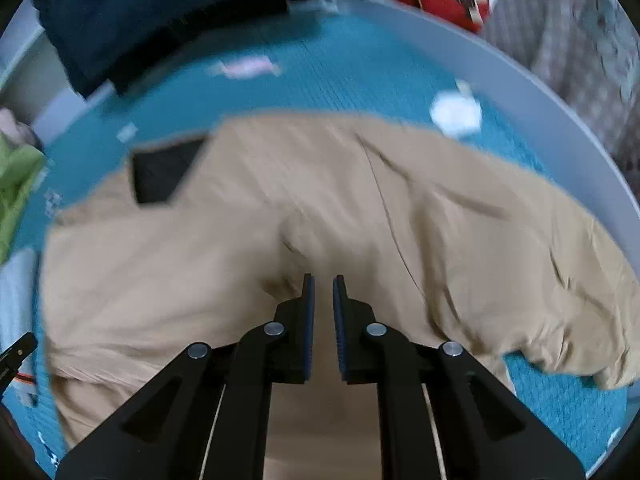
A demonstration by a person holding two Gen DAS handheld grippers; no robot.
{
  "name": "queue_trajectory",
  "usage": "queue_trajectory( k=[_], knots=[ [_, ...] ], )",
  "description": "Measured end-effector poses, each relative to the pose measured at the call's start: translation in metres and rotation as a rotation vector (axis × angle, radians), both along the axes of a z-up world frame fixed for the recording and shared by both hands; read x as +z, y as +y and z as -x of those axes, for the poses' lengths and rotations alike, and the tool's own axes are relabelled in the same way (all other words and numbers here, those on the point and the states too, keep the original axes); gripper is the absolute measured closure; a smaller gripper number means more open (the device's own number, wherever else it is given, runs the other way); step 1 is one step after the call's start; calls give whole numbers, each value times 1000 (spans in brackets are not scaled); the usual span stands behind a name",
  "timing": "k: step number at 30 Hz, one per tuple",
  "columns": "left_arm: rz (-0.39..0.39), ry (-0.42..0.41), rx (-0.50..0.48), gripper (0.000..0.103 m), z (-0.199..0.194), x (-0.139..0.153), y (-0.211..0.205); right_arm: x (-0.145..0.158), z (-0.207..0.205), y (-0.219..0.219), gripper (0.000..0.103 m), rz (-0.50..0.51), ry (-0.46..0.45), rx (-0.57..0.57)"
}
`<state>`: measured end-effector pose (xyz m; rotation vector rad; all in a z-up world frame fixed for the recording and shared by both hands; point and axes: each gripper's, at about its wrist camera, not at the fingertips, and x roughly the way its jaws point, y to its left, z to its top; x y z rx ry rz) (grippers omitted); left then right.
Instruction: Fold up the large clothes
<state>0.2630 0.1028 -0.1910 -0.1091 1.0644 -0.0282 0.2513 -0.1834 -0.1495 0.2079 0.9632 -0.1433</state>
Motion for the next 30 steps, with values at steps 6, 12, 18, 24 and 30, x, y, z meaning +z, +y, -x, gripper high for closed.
queue_trajectory(
  k=[6,12,18,24,30],
  knots=[
    [90,-52,-30,99,-51,-4,-20,-4,-37,66,91,-37,-107,154],
    [54,-12,-15,99,-84,-40,-33,-45,-66,98,96,52,1,233],
    [5,-10,102,100,-85,-51,12,-47,-65,35,97,122,46,108],
    [-60,83,191,100,-95,-75,45,-64,-65,2,97,104,70,73],
    [-25,30,189,99,-74,-56,50,-41,-51,9,95,101,13,63]
  ],
)
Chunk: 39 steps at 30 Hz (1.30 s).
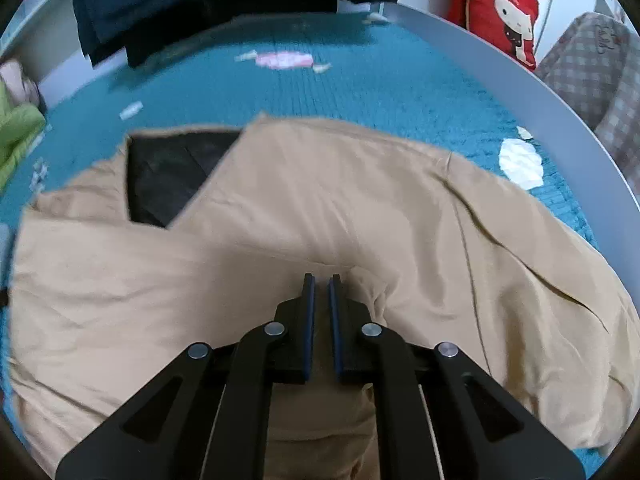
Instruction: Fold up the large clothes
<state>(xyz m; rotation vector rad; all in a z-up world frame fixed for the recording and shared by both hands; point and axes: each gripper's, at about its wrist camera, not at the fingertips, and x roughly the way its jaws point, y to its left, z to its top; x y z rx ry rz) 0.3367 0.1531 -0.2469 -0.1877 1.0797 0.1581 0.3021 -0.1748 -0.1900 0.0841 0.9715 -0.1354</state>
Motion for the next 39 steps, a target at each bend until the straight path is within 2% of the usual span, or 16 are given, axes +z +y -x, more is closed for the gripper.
queue_trajectory(
  k=[4,8,11,13,14,17,20,23,24,25,26,27,28,30,34,39],
  knots=[
    [7,-49,-43,99,29,27,-10,25,30,-1,93,8,-38,-14],
    [61,-103,-106,99,72,48,-28,24,50,-4,92,-28,-14,-34],
    [44,-81,-156,99,89,36,-41,-8,51,-6,92,-34,62,-54],
    [0,27,-130,100,84,-6,-43,-29,51,-10,92,-66,75,-83],
    [-30,-1,-142,100,85,-16,-43,-30,52,-10,92,-63,61,-85],
    [-99,-22,-149,100,89,-8,-52,-19,55,-3,90,-49,56,-78],
    [-89,-18,-135,100,88,5,-52,-8,61,-5,89,-82,40,-73],
    [-82,-66,-149,98,96,27,-50,9,71,-11,88,-125,8,-73],
    [-78,-86,-150,87,102,37,-51,14,76,-13,85,-136,1,-70],
    [-75,-91,-149,59,106,43,-51,20,82,-14,77,-155,-1,-58],
    [-60,-98,-151,44,111,51,-52,22,86,-14,41,-163,2,-58],
    [-47,-122,-149,28,119,57,-54,26,93,-16,18,-164,1,-75],
    [-35,-160,-142,26,127,66,-54,31,100,-17,8,-166,-26,-89],
    [-45,-185,-146,17,137,77,-59,37,114,-19,8,-192,-68,-87],
    [-82,-181,-191,17,147,84,-77,42,136,-23,8,-222,-71,-102],
    [-66,-165,-233,17,153,83,-100,43,163,-40,8,-190,-70,-152]
  ],
)
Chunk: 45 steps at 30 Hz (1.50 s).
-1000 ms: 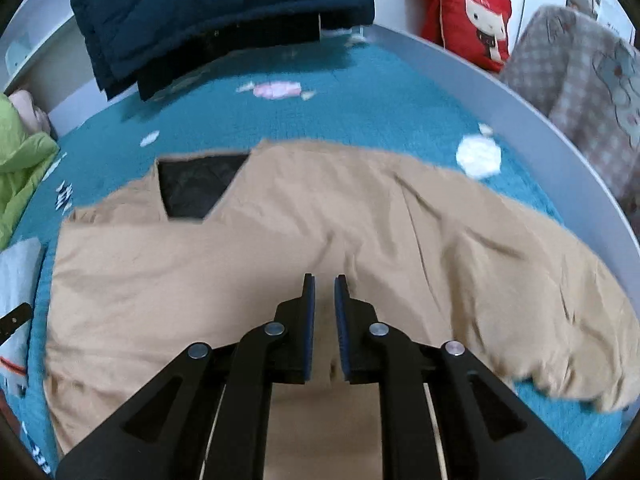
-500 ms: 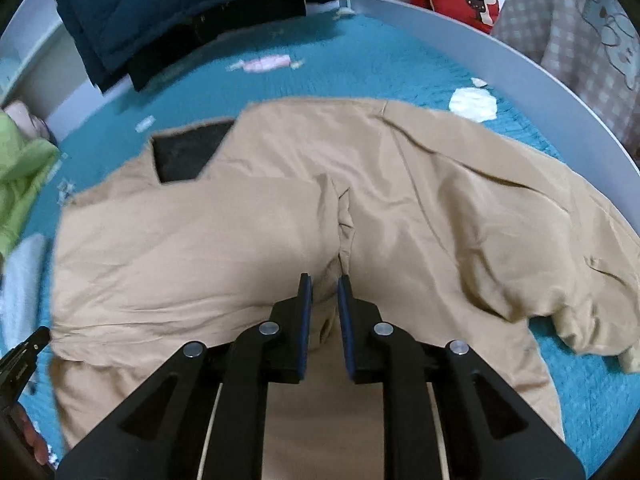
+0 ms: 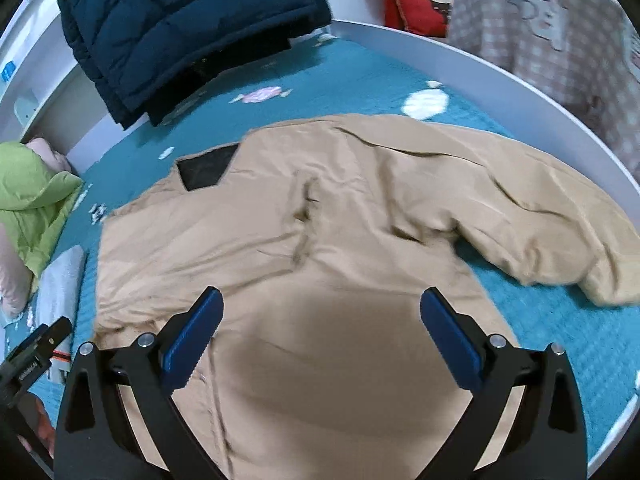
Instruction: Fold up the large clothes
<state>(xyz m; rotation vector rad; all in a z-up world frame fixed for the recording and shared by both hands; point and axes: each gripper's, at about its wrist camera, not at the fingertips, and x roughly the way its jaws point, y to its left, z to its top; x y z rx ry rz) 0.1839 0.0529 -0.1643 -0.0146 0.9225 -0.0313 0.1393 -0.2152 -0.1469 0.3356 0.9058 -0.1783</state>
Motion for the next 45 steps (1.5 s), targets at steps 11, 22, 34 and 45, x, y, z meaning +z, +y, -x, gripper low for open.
queue_trajectory(
  k=[11,22,34,45],
  knots=[
    [19,82,-167,17,11,-27,-68,-20,65,-133,8,-26,24,-397],
    [22,119,-348,19,-11,-39,-159,-39,81,-210,36,-14,16,-588],
    [155,201,-453,79,-106,-47,-279,-34,85,-236,88,-124,-39,-604],
    [95,275,-448,99,-127,-100,-310,41,69,-210,94,-26,-234,-525]
  ],
)
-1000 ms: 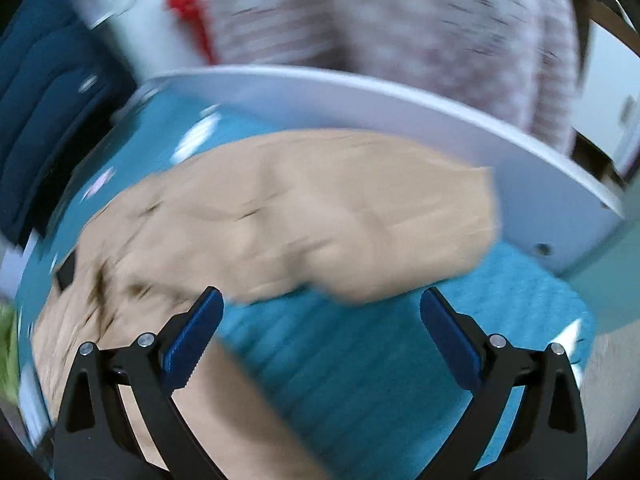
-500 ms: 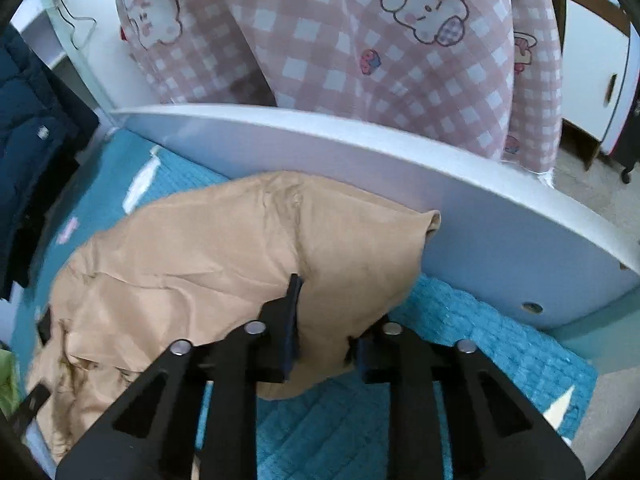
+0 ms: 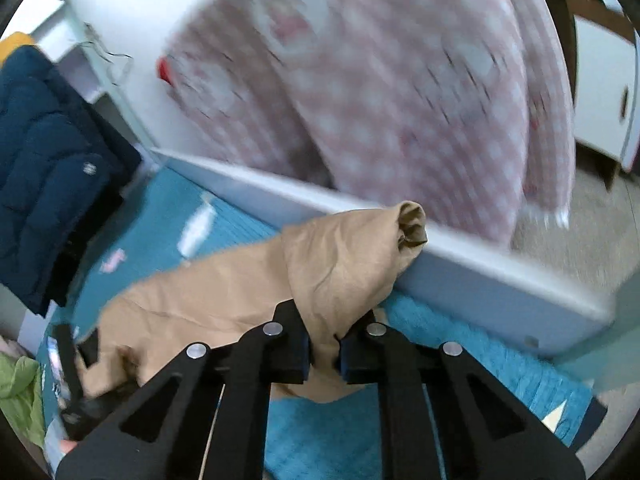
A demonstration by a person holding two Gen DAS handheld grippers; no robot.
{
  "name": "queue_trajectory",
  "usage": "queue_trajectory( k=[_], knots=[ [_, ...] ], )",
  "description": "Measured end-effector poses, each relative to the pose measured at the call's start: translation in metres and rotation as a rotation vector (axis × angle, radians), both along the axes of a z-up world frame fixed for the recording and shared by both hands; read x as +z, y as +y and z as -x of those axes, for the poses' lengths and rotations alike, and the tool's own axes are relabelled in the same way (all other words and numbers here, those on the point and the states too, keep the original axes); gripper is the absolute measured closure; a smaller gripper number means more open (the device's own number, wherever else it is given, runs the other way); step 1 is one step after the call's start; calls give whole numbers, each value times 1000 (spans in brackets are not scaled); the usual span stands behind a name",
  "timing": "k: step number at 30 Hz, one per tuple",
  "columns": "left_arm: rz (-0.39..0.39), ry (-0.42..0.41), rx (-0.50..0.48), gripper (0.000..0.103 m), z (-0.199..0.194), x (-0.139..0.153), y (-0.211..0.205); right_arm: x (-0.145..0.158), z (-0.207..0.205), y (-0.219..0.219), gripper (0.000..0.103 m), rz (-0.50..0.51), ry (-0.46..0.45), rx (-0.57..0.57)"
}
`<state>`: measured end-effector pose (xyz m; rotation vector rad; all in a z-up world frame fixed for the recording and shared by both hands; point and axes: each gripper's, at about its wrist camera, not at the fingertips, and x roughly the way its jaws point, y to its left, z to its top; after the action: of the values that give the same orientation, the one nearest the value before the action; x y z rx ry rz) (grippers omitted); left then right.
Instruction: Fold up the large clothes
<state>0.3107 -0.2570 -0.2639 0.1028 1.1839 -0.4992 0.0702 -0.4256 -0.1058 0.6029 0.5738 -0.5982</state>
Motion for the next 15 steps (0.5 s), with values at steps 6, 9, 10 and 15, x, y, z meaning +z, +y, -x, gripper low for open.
queue_trajectory(
  k=[6,9,10,15],
  knots=[
    [5,-4,0,99,0,-1,1,86,-30,33,94,83,-183,152],
    [13,5,6,99,-2,-2,3,116,-50,63,94,132,-232,251],
    [11,8,5,99,-2,-1,4,125,-57,75,94,135,-248,295],
    [3,-38,-23,98,8,32,14,139,-87,127,94,157,-250,419]
  ],
)
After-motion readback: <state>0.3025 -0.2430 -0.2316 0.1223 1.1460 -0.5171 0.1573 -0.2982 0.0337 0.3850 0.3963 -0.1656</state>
